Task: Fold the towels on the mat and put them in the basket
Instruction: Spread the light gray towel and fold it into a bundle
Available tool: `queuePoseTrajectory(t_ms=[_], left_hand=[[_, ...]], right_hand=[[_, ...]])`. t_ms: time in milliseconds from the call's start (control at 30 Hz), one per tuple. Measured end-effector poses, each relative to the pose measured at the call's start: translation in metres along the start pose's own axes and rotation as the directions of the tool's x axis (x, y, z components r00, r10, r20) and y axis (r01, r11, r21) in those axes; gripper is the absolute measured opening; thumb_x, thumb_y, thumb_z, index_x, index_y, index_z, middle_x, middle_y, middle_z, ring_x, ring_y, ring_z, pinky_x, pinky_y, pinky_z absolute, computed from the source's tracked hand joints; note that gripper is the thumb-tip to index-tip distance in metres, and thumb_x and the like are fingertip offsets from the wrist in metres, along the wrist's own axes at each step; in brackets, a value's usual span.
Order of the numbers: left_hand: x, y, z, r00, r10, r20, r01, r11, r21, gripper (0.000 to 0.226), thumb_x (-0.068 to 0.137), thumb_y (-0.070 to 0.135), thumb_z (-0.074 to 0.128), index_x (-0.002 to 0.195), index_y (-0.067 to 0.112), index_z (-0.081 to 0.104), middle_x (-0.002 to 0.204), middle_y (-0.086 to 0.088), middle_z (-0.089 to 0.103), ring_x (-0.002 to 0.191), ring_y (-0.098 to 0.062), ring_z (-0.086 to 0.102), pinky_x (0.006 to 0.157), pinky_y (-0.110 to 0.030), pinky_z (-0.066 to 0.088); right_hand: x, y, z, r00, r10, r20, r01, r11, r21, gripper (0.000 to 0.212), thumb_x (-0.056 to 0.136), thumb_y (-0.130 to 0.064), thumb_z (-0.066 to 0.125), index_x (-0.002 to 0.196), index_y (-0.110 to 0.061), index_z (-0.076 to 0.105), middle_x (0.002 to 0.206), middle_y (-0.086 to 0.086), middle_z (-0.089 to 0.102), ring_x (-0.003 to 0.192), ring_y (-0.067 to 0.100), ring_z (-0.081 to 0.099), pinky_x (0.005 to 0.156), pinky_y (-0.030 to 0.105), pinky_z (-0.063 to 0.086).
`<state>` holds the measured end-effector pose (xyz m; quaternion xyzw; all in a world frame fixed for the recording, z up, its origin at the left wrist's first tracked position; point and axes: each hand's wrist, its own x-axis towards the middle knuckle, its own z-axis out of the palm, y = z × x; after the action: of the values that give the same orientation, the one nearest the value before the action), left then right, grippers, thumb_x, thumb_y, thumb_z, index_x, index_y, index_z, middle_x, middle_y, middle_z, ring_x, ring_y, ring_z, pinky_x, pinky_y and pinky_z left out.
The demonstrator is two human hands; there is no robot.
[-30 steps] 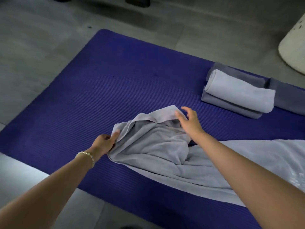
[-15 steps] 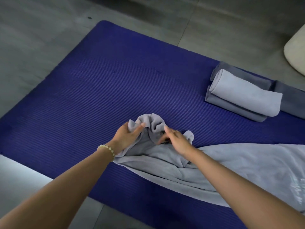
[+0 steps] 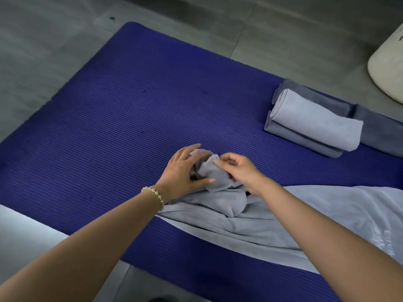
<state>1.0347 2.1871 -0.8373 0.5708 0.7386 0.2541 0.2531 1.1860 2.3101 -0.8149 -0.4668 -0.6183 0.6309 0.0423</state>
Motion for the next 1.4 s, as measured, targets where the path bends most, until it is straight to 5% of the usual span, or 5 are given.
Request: queuePoseTrajectory(t_ms=[233, 667, 1033, 1167, 1400], left_hand=[[0.024, 0.040, -0.021, 0.994, -0.079, -0.079, 0.036, 0.896, -0.443, 0.024, 0.089, 0.035, 0.065, 0.076, 0.016, 0.058, 0.065, 0.010, 0.055, 0.058, -0.001, 0.049, 0.058, -0.017, 0.038], [0.048, 0.028, -0.055, 0.954, -0.156, -0.255, -0.017, 0.825, -0.565, 0.017, 0.090, 0.024, 0.064, 0.082, 0.009, 0.065, 0.073, 0.004, 0.062, 0.064, 0.000, 0.054, 0.059, -0.011, 0.044], [0.036, -0.064, -0.054, 0.894, -0.336, 0.298, 0.386, 0.914, -0.127, 0.050, 0.076, 0.070, 0.056, 0.098, 0.024, 0.059, 0.087, 0.010, 0.062, 0.085, -0.013, 0.060, 0.079, -0.025, 0.043], [0.018, -0.078, -0.057, 0.831, -0.334, 0.445, 0.509, 0.781, -0.363, 0.032, 0.084, 0.056, 0.061, 0.098, 0.027, 0.065, 0.095, 0.013, 0.068, 0.089, -0.005, 0.064, 0.081, -0.021, 0.052], [0.008, -0.106, -0.125, 0.861, -0.496, -0.109, 0.380, 0.771, -0.510, 0.023, 0.084, 0.035, 0.071, 0.090, 0.012, 0.067, 0.084, -0.002, 0.069, 0.076, -0.015, 0.065, 0.067, -0.026, 0.053]], right_hand=[[-0.015, -0.044, -0.017, 0.996, -0.087, -0.015, 0.089, 0.989, 0.116, 0.016, 0.091, -0.031, 0.062, 0.088, -0.015, 0.063, 0.078, -0.004, 0.060, 0.071, 0.007, 0.054, 0.065, 0.018, 0.043], [0.012, -0.084, -0.029, 0.997, 0.022, 0.074, -0.019, 0.999, -0.031, 0.010, 0.085, -0.029, 0.069, 0.085, -0.020, 0.072, 0.055, -0.011, 0.046, 0.054, 0.007, 0.038, 0.054, 0.020, 0.036], [0.103, -0.149, 0.013, 0.948, -0.292, -0.124, 0.266, 0.945, -0.192, 0.015, 0.094, -0.017, 0.058, 0.079, -0.016, 0.060, 0.071, 0.002, 0.069, 0.055, 0.001, 0.064, 0.060, 0.013, 0.052], [0.133, -0.129, 0.024, 0.956, -0.261, -0.132, 0.219, 0.939, -0.265, 0.011, 0.091, -0.014, 0.062, 0.081, -0.013, 0.057, 0.070, 0.001, 0.065, 0.066, 0.010, 0.064, 0.069, 0.019, 0.052], [0.162, -0.126, 0.052, 0.862, -0.375, -0.341, 0.299, 0.920, -0.256, 0.011, 0.092, -0.024, 0.061, 0.087, -0.015, 0.060, 0.084, 0.006, 0.072, 0.074, 0.012, 0.064, 0.074, 0.026, 0.049]])
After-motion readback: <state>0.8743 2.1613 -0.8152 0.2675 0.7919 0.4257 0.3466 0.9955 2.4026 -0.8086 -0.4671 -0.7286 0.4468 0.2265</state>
